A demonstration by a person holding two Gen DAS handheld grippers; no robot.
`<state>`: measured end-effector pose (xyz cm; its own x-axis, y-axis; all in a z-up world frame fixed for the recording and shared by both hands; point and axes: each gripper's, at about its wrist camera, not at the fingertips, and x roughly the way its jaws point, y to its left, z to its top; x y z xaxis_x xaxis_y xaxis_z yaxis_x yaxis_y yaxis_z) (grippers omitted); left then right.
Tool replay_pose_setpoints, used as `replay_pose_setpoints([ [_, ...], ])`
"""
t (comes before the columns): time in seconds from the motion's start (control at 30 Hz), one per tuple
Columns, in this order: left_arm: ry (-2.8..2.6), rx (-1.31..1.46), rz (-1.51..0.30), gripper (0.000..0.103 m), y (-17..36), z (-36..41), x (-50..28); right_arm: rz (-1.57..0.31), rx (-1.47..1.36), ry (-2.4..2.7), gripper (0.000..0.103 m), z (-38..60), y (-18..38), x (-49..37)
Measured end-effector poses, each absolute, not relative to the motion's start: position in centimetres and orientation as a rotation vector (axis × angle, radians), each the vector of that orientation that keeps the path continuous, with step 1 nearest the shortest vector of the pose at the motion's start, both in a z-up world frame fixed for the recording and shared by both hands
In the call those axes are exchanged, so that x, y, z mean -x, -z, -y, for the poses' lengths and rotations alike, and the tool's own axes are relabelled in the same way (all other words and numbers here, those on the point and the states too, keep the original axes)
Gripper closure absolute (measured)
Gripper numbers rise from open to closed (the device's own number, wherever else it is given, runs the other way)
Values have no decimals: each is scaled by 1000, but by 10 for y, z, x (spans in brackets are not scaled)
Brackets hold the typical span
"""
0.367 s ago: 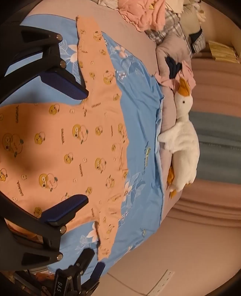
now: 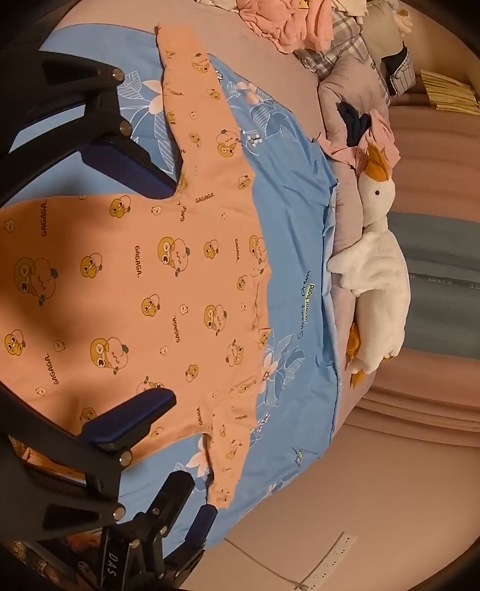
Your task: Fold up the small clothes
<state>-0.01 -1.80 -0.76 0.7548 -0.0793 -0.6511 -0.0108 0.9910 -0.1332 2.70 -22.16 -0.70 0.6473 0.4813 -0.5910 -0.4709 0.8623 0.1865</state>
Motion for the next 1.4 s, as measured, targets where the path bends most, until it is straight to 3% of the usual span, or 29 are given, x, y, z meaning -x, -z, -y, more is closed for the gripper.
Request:
replay_pose_setpoints([
  [1.4,92,131,-756,2,15,24,5,-759,-53,-586,1,220,7,-32],
])
